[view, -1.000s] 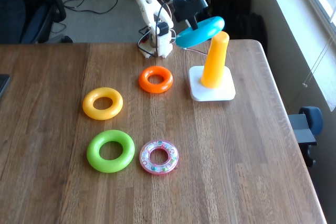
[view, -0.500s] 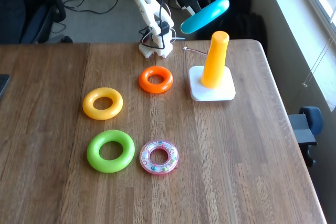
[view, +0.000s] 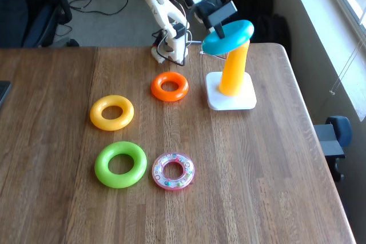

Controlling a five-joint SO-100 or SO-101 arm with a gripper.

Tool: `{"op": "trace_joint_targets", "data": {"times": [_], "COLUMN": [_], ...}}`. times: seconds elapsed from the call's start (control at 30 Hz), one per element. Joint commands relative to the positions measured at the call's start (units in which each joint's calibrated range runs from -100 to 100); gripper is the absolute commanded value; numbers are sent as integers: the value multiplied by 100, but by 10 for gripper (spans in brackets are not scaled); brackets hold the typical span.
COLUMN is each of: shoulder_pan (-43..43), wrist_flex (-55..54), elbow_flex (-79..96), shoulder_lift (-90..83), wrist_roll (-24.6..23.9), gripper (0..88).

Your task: Pick and place the blue ring

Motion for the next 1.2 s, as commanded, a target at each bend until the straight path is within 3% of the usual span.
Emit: {"op": "trace_joint_targets", "data": {"times": [0.0, 0.57, 0.8, 1.17], "shoulder_pan": [-224, -253, -253, -245], "wrist_flex": [-227, -1280, -1507, -2196], "elbow_flex": [130, 810, 1132, 1785], "shoulder_lift": [-171, -96, -88, -96], "wrist_roll": [39, 88, 381, 444], "gripper": [24, 25, 25, 28]}}
